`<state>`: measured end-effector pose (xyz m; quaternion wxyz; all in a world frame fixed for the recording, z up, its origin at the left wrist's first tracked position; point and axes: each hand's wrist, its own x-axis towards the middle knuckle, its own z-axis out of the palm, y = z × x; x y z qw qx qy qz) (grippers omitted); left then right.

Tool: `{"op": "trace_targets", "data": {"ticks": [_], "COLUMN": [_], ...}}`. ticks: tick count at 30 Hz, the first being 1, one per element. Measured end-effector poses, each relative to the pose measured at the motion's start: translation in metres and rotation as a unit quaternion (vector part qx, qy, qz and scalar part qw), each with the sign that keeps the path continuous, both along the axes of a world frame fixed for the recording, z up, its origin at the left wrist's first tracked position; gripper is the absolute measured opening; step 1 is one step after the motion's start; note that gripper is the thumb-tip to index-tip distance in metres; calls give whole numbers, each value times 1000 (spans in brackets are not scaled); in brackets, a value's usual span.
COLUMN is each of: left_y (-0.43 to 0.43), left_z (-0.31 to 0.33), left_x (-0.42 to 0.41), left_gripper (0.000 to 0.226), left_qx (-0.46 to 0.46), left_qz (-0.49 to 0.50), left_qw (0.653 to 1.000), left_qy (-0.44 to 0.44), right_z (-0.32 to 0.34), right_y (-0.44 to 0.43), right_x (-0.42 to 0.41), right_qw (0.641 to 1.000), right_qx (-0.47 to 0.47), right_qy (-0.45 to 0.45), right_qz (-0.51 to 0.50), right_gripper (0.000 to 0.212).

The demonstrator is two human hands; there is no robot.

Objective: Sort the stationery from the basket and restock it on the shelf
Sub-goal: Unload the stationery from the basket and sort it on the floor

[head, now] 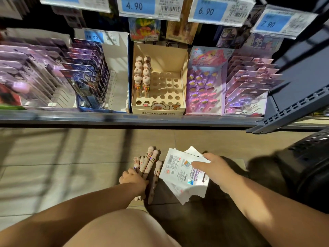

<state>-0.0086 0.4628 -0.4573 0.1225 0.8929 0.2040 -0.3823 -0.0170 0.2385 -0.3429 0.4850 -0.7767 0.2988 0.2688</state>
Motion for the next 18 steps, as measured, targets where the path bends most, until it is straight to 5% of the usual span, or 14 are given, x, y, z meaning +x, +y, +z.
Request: {"op": "trace_targets", "data": {"ticks": [5, 14, 16, 18], "left_y": [7, -2, -6, -14], "left_z": [5, 35, 45, 59], "left_x": [-1, 4, 6, 4], "left_gripper": [72, 61, 56, 55], "left_qx": [-29, -141, -264, -410], "left_qz": [-9, 37, 123, 258], "left_qw": [1000, 981, 950, 873], "left_qy": [-6, -128, -113, -57], "right_z": [4, 2, 2, 3], "right_y": [2, 9, 11, 15], "right_x": [-9, -18, -19, -18], "right_qw": [997, 983, 980, 975], "right_qx": [47, 102, 115, 133], "right_qy": [-26, -35, -33, -36], "right_qz": [-64, -148, -162, -175], "right_gripper": [6, 17, 19, 21]}}
